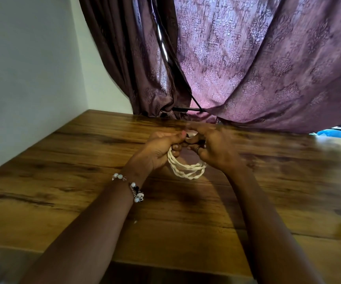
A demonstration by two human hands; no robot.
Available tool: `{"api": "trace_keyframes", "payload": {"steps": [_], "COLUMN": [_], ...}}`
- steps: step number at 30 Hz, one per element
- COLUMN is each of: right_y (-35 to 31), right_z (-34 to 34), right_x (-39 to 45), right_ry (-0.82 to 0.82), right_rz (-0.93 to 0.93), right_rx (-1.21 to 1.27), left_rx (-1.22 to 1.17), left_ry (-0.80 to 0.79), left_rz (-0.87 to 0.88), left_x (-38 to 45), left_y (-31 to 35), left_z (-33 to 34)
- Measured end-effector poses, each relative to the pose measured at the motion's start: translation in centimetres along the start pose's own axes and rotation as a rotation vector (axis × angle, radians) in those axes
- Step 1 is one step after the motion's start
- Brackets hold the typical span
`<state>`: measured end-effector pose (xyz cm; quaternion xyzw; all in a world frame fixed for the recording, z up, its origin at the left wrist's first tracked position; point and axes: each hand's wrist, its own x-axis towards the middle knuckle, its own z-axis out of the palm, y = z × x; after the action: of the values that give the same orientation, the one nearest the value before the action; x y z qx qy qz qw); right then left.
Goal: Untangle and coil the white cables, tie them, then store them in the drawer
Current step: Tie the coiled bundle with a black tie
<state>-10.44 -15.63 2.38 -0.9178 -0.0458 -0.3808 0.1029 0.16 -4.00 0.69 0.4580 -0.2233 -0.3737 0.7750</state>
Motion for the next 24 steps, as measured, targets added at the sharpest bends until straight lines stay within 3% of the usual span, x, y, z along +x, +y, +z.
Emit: {"api": "trace_keyframes", "payload": {"steps": [4, 8, 10, 13, 15, 19, 24], "right_y": [0.1, 1.6, 2.4, 2.4, 1.7, 1.0, 1.6], "right_z": [-0.9, -2.2, -2.0, -1.3, -1.0, -0.1, -0.4], "right_x": [-0.2, -0.7, -0.7, -1.2, -1.8, -2.3, -3.2], "right_ry": [-0.104, 0.248, 0.340, 0.159, -0.027, -0.138, -0.297], "right_rz": [0.060, 0.298, 0.512, 0.853, 0.947, 1.024, 0.953], "right_rx": [0.095, 0.425, 0.595, 0.929, 1.179, 1.481, 1.593], "left_rx": [0.225, 0.274, 0.289, 0.368, 0.458, 0.670, 1.002], "left_ry": [0.066, 0.039, -0.012, -0.067, -0.112, -0.208, -0.158], "left_rz": [0.113, 0.157, 0.163, 0.221, 0.269, 0.443, 0.728], "left_x": [0.0, 0.0, -0.2, -0.3, -0.5, -0.8, -0.9], "left_y": [-0.4, -0.2, -0.1, -0.1, -0.1, -0.3, -0.6], "left_z": [-0.1, -0.7, -0.6, -0.2, 0.0, 0.2, 0.6]}}
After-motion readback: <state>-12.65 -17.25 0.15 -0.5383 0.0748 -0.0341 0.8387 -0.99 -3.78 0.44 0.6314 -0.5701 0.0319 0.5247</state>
